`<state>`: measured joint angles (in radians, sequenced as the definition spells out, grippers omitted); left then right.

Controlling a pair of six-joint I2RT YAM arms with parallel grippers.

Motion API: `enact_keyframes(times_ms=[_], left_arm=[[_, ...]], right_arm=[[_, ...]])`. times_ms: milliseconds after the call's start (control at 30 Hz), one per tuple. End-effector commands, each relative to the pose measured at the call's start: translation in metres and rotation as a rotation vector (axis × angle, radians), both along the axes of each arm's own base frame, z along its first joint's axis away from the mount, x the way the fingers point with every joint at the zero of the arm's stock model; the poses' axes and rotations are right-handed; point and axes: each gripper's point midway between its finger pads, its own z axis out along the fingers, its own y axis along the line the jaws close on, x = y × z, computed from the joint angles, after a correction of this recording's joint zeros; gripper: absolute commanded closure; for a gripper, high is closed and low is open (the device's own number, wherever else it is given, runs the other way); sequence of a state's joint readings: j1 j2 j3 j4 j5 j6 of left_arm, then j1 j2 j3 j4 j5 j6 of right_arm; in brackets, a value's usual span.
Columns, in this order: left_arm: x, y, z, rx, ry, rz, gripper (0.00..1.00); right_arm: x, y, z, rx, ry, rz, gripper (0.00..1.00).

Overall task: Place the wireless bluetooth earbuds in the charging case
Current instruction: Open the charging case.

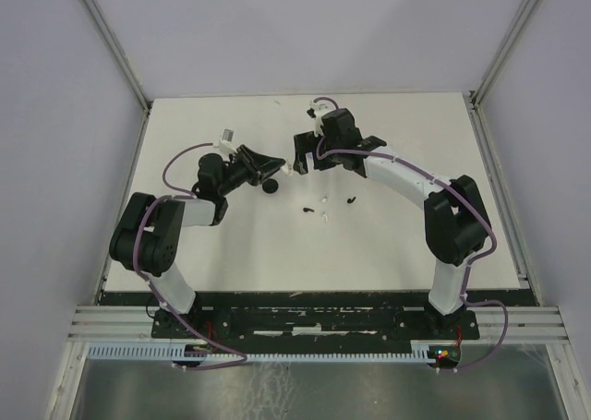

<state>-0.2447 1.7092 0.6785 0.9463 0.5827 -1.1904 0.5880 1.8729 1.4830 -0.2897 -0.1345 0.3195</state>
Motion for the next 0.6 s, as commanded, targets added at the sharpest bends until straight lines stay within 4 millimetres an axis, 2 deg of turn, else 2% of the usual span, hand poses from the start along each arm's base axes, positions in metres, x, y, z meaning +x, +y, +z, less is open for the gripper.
enact_keyframes(times_ms=[0,167,300,433,567], left_arm=[[-0.002,-0.018,0.034,-0.057,-0.085,-0.071,0.97],[-0.003,-0.020,0.038,-0.076,-0.086,-0.086,0.97],[-0.002,-0.020,0.041,-0.087,-0.084,-0.089,0.97],[0.000,-0.022,0.045,-0.116,-0.077,-0.107,0.97],[-0.002,-0.024,0.048,-0.156,-0.078,-0.161,0.97]], right_arm=[[0.007,0.018,0.016,0.059,-0.038,0.018,0.01],[0.009,0.020,0.010,0.055,-0.027,0.015,0.01],[0.012,0.008,0.006,0.013,-0.038,-0.041,0.01],[0.013,-0.021,-0.002,-0.081,-0.049,-0.126,0.01],[0.003,-0.050,-0.009,-0.176,-0.053,-0.172,0.01]])
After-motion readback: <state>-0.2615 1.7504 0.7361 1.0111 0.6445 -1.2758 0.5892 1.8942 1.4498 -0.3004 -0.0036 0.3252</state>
